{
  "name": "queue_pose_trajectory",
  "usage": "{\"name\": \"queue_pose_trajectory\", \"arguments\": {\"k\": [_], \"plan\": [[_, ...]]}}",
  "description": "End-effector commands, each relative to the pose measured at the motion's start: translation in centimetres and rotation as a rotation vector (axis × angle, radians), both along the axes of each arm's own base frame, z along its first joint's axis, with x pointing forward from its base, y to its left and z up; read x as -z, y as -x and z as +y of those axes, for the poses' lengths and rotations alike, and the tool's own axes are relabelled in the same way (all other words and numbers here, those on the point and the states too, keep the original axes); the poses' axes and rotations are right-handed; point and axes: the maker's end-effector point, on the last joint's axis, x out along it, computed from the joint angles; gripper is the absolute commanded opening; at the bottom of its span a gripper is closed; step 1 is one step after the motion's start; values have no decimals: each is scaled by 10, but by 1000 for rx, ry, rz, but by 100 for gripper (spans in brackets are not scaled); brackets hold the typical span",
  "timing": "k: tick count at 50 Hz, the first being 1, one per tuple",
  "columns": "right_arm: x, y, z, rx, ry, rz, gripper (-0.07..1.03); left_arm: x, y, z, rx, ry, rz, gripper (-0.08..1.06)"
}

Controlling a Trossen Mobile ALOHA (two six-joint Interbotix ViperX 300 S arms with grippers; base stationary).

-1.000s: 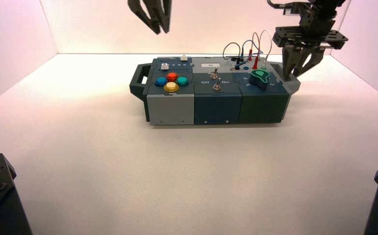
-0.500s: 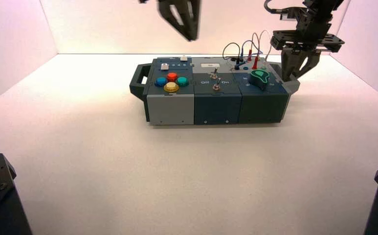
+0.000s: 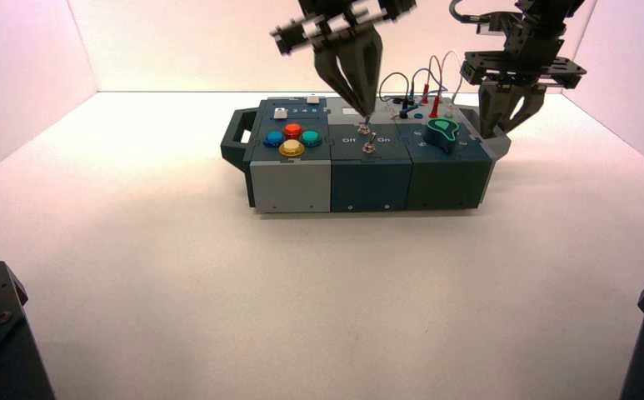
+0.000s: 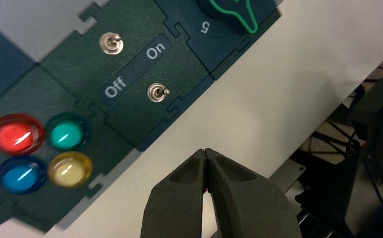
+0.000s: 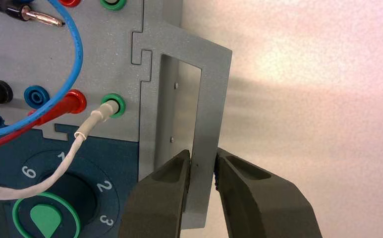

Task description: Flip the bottom switch off with the left gripper.

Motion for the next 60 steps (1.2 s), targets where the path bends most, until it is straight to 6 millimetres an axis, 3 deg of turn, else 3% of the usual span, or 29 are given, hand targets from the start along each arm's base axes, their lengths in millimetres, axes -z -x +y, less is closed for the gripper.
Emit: {"name": "queue_pose_trajectory", "arguments": {"k": [1, 13, 25, 39, 60], "plan": [[-9, -11, 2, -25, 2, -41, -3, -11, -7, -22, 19, 41, -32, -3], [-9, -11, 2, -26, 3, -40, -3, 0, -23, -43, 30, 43, -17, -3], [-9, -12, 2, -26, 3, -43, -3, 11, -29, -48, 21, 33, -2, -3], [-12, -13, 2, -27, 3, -48, -3, 28, -33, -42, 6, 8, 10, -3], [-11, -12, 2, -29, 3, -46, -3, 36, -45, -25, -34, -11, 11, -3]]}}
